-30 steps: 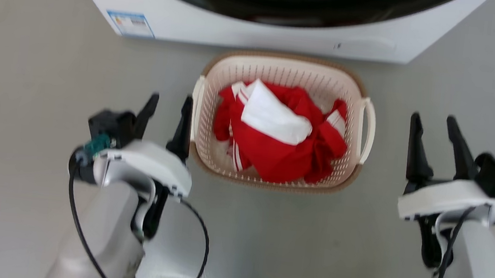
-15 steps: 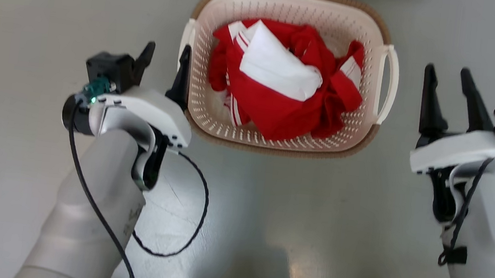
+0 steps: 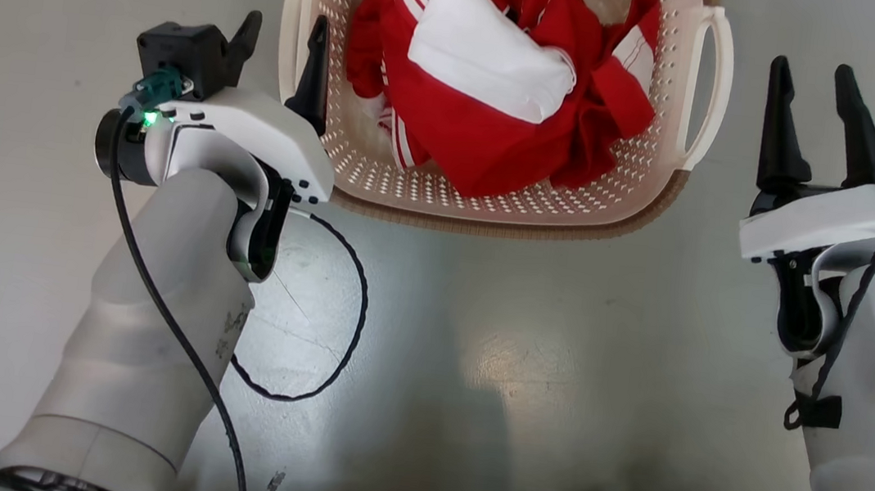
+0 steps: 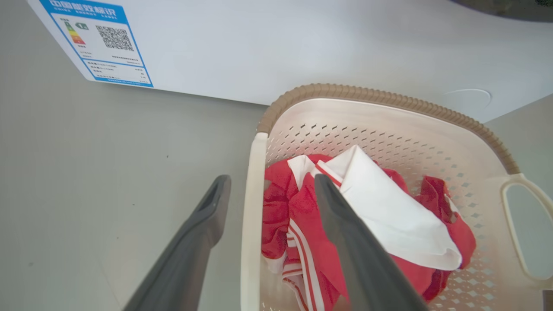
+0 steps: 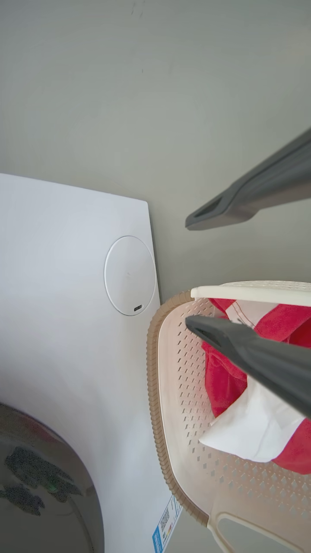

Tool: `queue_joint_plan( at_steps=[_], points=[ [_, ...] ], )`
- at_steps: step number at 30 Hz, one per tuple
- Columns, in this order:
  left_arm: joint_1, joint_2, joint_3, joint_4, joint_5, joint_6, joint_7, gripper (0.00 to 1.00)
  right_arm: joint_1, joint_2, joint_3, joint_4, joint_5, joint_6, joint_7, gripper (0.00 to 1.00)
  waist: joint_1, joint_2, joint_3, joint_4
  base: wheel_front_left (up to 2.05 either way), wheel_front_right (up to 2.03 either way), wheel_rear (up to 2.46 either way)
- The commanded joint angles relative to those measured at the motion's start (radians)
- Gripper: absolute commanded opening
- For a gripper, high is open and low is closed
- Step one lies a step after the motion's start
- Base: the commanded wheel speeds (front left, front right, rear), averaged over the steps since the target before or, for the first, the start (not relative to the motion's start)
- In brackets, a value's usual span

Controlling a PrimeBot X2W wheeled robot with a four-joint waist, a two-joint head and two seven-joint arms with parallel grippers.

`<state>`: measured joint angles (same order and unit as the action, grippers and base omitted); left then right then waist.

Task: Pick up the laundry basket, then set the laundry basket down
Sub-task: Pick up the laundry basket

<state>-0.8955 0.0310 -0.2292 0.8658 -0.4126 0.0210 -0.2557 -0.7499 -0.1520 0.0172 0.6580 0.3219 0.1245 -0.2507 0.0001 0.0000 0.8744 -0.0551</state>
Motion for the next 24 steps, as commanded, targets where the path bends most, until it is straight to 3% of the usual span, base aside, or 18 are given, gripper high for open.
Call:
queue_joint_plan(
  at_steps=[1,8,24],
  points=[
    [-0.002,0.019,0.016,-0.007,0.007,0.015,-0.006,1.00,0.012,0.001,0.015,-0.017,0.008,0.006,-0.011,1.00,0.0000,0.0000,0.012,-0.002,0.00,0.00,0.00],
    [-0.040,0.019,0.025,0.027,0.017,0.044,-0.006,1.00,0.008,-0.003,0.010,-0.019,0.017,0.006,-0.011,1.00,0.0000,0.0000,0.048,0.004,0.00,0.00,0.00],
    [-0.090,0.019,-0.022,0.088,0.003,0.028,-0.006,1.00,-0.034,0.000,0.101,0.070,0.062,0.006,-0.011,1.00,0.0000,0.0000,0.093,0.014,0.00,0.00,0.00]
  ],
)
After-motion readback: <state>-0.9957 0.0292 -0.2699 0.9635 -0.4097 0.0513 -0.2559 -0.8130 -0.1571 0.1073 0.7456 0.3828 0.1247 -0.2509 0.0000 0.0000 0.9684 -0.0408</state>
